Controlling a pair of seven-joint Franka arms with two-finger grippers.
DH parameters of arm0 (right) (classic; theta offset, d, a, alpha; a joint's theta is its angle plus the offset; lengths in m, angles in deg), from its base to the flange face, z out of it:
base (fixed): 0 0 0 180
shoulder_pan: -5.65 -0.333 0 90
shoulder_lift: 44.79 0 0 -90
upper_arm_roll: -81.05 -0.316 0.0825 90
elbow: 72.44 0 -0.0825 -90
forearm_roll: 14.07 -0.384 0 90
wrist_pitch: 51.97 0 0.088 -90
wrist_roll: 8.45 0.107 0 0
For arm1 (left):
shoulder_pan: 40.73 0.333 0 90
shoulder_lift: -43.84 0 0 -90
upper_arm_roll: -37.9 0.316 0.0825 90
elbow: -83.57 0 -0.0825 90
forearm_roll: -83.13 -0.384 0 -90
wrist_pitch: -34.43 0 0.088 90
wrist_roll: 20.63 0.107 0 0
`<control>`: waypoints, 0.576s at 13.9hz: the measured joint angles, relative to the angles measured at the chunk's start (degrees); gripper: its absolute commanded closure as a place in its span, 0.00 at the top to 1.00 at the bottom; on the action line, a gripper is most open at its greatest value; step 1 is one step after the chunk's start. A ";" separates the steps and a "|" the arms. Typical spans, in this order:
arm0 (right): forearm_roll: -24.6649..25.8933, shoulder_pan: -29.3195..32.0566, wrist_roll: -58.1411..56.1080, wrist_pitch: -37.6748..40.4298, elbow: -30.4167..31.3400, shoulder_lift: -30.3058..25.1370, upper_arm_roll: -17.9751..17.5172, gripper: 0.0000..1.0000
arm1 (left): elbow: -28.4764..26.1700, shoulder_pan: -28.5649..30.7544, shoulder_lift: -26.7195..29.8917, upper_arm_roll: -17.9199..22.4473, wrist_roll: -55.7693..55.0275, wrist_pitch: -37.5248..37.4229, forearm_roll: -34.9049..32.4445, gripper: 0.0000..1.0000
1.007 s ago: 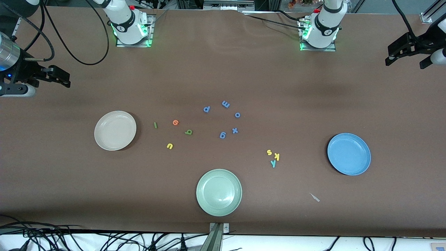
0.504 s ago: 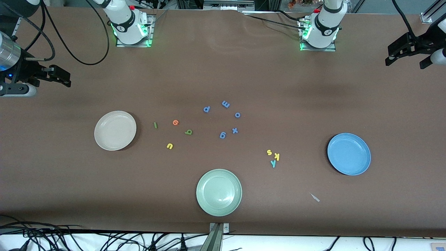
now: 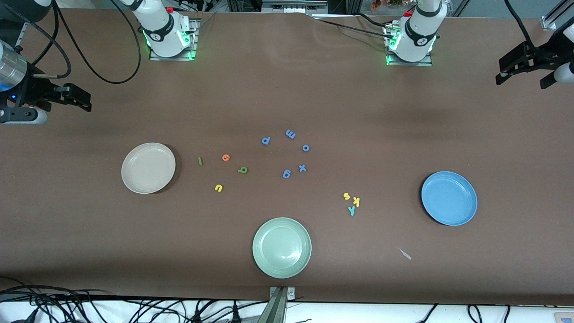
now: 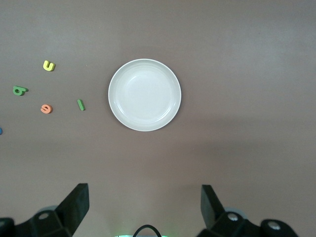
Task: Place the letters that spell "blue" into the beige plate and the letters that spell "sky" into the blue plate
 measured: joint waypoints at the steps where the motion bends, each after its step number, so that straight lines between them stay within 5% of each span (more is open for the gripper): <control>1: 0.00 0.00 0.00 0.02 0.00 0.00 0.00 1.00 | 0.00 -0.05 -0.02 -0.16 0.00 0.00 0.00 1.00; 8: 0.00 0.00 0.00 0.07 0.00 0.00 0.00 1.00 | 0.00 -0.20 -0.04 -0.52 0.00 0.00 0.00 1.00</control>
